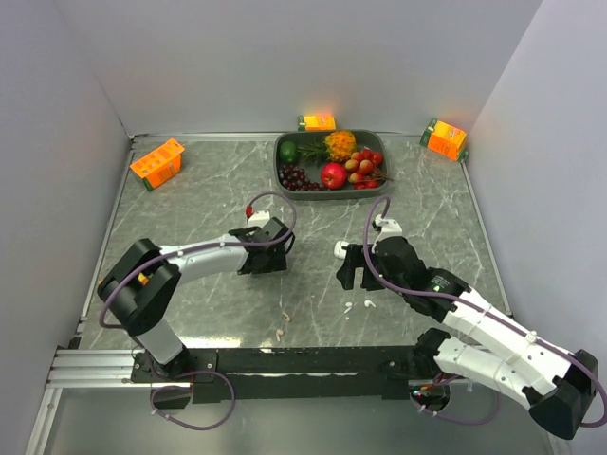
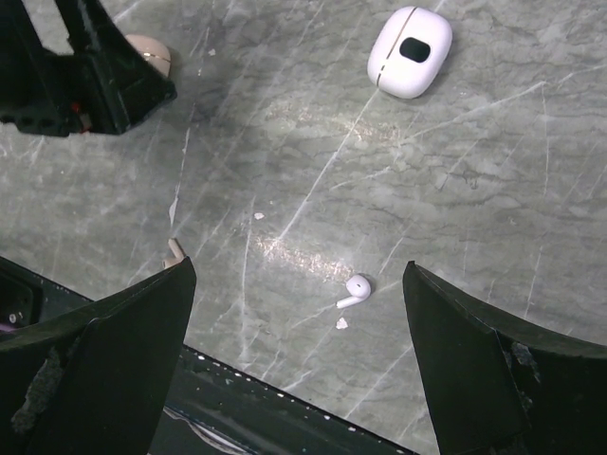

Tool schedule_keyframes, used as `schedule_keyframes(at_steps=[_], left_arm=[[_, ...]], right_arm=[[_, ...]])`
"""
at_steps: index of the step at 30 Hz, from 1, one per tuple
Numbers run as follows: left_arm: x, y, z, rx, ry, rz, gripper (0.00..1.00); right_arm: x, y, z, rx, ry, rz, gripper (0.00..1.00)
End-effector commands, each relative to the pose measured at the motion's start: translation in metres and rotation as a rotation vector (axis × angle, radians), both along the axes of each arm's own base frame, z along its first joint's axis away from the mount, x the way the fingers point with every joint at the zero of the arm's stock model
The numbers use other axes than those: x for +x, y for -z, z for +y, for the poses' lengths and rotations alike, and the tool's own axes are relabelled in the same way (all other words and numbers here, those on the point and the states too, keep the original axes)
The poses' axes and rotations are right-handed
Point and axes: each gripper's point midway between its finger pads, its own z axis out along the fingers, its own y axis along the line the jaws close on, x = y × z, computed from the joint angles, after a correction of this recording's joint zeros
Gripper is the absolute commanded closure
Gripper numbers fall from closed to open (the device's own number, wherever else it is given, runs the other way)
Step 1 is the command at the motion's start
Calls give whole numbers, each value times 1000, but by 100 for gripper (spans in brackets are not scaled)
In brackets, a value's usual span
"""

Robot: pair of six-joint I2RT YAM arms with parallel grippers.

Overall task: Insert the wireless bluetooth earbuds into the charging case
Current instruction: Pick up the charging case at the center of the board.

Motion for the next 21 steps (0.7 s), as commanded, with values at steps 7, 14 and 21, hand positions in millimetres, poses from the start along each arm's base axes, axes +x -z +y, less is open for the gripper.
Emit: schedule_keyframes(at_steps=[7, 14, 21], left_arm=[[9, 4, 8, 84, 17, 7, 28], [-1, 16, 15, 99, 48, 29, 25], [-1, 21, 12, 88, 65, 30, 42]], right_arm=[[3, -12, 0, 9, 0, -39, 2], [3, -10, 0, 13, 1, -36, 2], [2, -10, 0, 17, 3, -33, 2]])
